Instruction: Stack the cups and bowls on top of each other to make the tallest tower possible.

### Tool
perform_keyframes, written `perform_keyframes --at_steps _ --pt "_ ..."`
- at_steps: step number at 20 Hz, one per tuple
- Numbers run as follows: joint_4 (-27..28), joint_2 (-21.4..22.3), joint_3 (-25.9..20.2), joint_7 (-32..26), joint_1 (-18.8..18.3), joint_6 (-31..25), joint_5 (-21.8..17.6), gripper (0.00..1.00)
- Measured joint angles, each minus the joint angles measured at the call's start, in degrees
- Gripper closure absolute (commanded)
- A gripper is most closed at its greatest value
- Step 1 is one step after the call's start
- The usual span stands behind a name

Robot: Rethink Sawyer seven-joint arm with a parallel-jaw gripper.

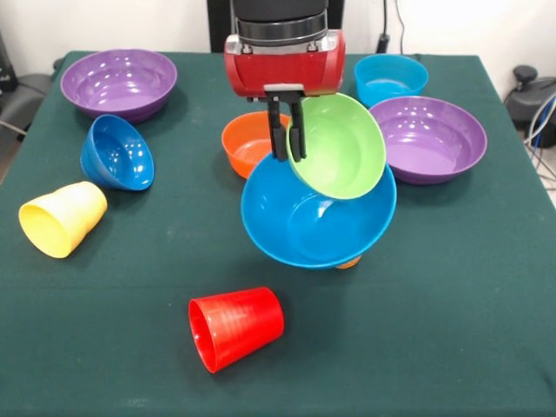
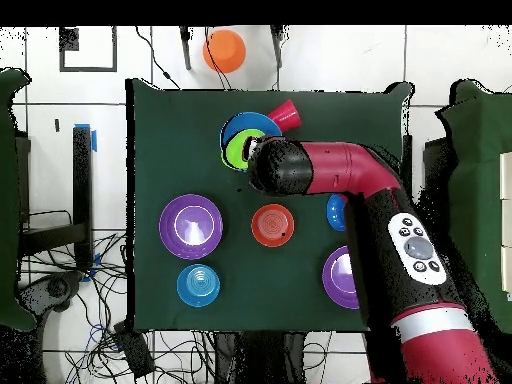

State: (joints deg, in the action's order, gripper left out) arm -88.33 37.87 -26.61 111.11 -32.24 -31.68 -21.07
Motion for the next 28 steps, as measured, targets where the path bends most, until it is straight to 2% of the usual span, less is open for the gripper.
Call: perform_keyframes --at_steps 9,28 --pt "-0.2 1.4 2.2 0.0 1.5 0.0 0.4 1.0" --pt "-0.2 1.7 4.9 0.0 1.5 0.0 0.4 1.0"
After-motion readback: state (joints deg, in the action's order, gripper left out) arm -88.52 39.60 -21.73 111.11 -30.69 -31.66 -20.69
